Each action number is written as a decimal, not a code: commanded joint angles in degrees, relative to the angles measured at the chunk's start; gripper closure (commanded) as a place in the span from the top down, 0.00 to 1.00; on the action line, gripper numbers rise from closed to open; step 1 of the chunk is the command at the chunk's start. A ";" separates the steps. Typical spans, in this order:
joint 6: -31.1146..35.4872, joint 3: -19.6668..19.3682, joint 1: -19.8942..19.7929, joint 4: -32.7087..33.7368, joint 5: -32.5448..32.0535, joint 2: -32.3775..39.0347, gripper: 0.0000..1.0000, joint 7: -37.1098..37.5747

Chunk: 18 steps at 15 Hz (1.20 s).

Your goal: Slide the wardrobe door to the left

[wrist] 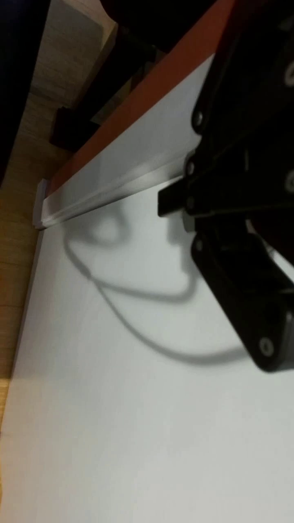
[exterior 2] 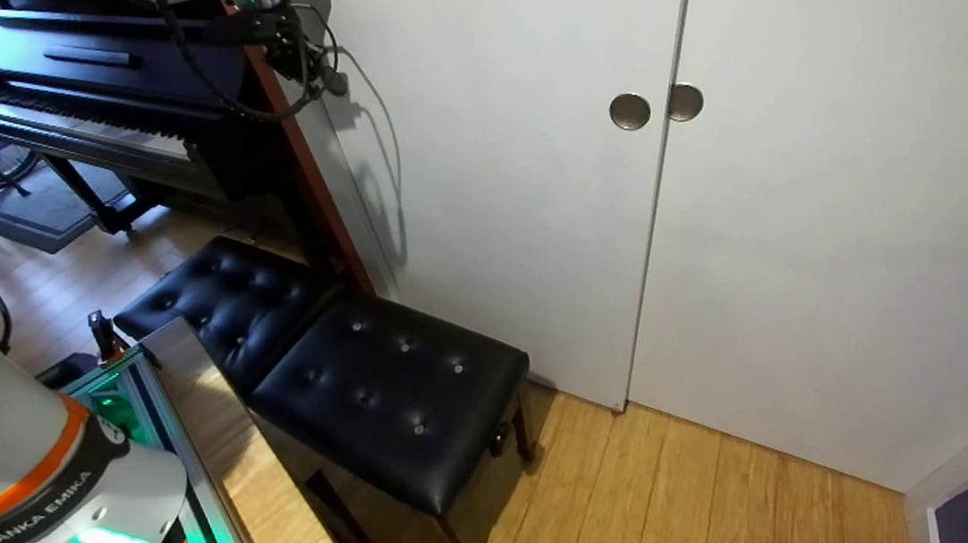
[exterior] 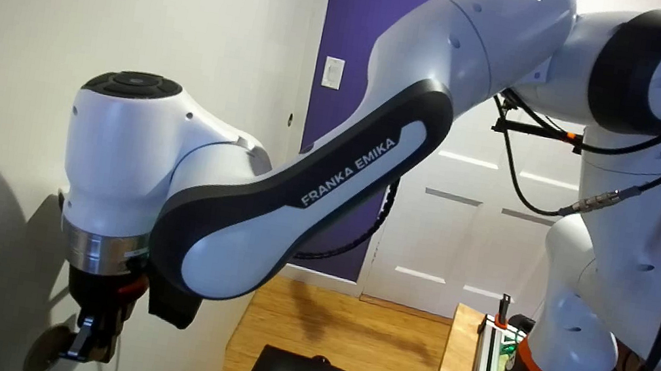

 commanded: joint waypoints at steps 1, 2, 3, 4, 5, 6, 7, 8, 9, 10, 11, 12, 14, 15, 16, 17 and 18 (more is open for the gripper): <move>-2.58 -0.27 -1.32 -8.91 -0.28 -8.77 0.26 3.63; -2.55 0.28 -2.38 -11.71 0.78 -11.26 0.27 2.94; -2.60 0.81 -3.32 -14.16 1.81 -13.56 0.32 2.13; -1.98 1.17 -4.32 -17.05 2.75 -16.12 0.40 1.28; -1.81 1.49 -5.26 -19.74 3.62 -18.78 0.47 0.26; -1.57 1.66 -6.04 -22.24 4.13 -21.23 0.54 -0.26; -1.42 1.76 -6.80 -25.19 4.51 -24.46 0.63 -0.55; -1.29 1.84 -7.57 -27.51 4.94 -27.02 0.69 -1.74; -2.35 1.83 -8.25 -29.86 5.34 -30.41 0.78 -2.73; -2.76 1.67 -8.95 -32.06 5.59 -33.40 0.85 -4.11; -2.74 1.35 -9.68 -33.97 5.73 -35.94 0.92 -5.59; -3.47 1.03 -10.33 -35.87 5.88 -39.15 0.99 -7.13; -4.59 0.18 -11.55 -38.52 5.68 -44.03 1.00 -10.76; -5.29 -0.18 -12.18 -39.33 4.93 -45.97 1.00 -12.31; -6.50 -0.35 -12.98 -39.94 4.19 -48.26 1.00 -12.73; -7.49 -0.60 -13.69 -40.38 3.73 -50.21 1.00 -13.45; -7.98 -0.82 -14.23 -40.87 3.27 -51.95 1.00 -14.39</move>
